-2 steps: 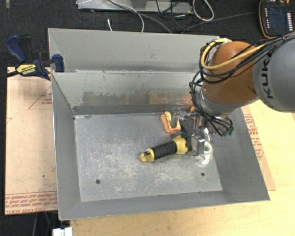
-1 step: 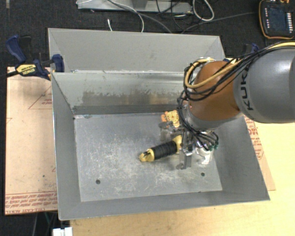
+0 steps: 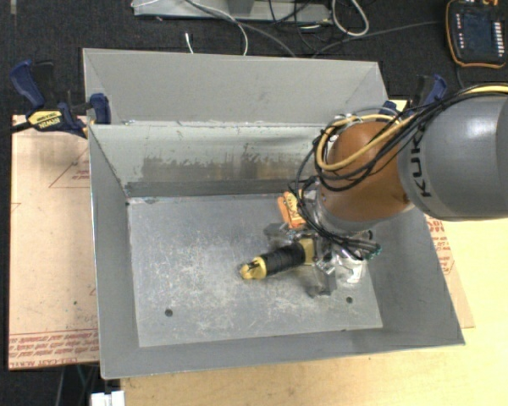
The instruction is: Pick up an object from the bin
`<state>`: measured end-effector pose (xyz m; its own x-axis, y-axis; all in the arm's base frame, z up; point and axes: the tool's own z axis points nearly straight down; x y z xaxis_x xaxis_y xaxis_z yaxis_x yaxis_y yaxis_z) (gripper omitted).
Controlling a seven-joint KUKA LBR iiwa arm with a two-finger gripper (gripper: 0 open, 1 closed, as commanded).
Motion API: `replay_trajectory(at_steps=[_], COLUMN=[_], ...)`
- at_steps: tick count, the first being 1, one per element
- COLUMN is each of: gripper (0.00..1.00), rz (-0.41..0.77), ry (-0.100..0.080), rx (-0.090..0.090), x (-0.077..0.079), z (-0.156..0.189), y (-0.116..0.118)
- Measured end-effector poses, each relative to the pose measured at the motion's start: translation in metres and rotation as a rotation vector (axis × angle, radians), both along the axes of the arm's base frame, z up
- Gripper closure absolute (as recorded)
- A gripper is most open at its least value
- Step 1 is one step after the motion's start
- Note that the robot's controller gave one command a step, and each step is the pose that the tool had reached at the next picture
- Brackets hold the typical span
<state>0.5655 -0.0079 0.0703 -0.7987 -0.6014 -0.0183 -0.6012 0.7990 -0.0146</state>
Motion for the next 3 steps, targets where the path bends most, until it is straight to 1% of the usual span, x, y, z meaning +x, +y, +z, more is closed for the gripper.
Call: replay_trajectory(at_steps=[1,3], gripper=[1.0,1.0], rz=[-0.379,-0.377], ry=[0.017,0.018], rx=[0.01,0.011], x=[-0.0024,-0.0028], z=[-0.0006,0.0052], y=[-0.0021,-0.0016])
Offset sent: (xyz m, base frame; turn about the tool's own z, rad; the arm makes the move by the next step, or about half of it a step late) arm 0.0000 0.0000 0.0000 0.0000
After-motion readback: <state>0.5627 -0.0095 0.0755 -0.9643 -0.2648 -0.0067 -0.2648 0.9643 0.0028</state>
